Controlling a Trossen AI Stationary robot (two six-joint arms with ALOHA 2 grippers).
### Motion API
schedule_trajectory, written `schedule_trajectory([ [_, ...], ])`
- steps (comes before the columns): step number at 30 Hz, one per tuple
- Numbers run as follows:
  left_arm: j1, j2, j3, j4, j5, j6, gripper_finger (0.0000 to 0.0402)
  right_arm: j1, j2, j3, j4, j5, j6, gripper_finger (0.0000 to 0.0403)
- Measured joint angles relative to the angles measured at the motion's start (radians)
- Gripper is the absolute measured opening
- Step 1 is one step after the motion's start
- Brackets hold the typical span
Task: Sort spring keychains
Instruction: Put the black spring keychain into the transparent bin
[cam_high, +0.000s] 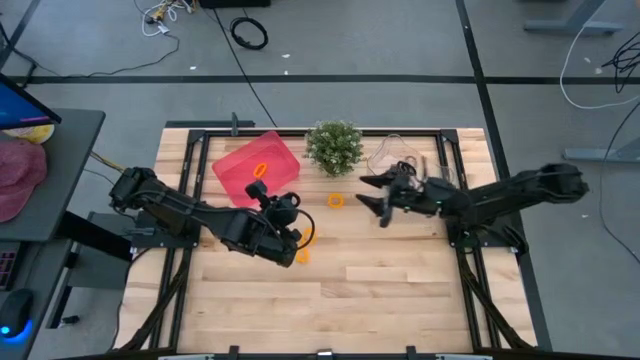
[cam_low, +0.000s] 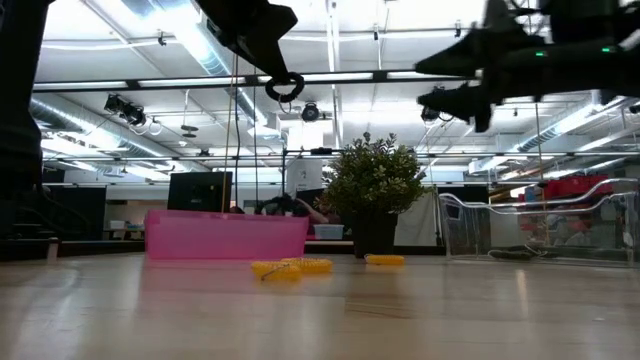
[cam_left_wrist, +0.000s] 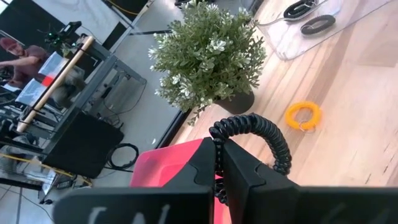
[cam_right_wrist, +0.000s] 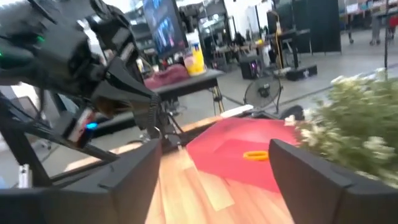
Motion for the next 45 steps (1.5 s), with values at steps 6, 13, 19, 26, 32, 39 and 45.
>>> schedule_trajectory([
  [6,0.000,0.003,0.000,0.009,0.005,-0.001,0.0015,0.000,0.255,0.199,0.000,-0.001,0.067,0.0345],
  [13,0.000,0.003,0.000,0.010,0.023,0.001,0.0013,-0.007,0.494,0.392,-0.001,-0.001,0.053,0.0348],
  [19,0.000,0.003,0.000,0.017,0.042,0.001,0.0016,-0.007,0.580,0.478,0.000,-0.055,0.073,0.0341],
  [26,0.000,0.003,0.000,0.045,0.045,0.002,0.0016,0.013,0.629,0.548,0.003,-0.072,0.079,0.0338],
  [32,0.000,0.003,0.000,0.045,0.046,0.014,0.0015,0.022,0.650,0.574,0.001,-0.088,0.067,0.0334],
  [39,0.001,0.003,0.000,0.044,0.058,0.019,0.0016,0.021,0.647,0.574,0.001,-0.225,0.126,0.0329],
  [45,0.001,0.003,0.000,0.042,0.072,0.020,0.0018,0.022,0.647,0.574,0.006,-0.314,0.083,0.0329],
])
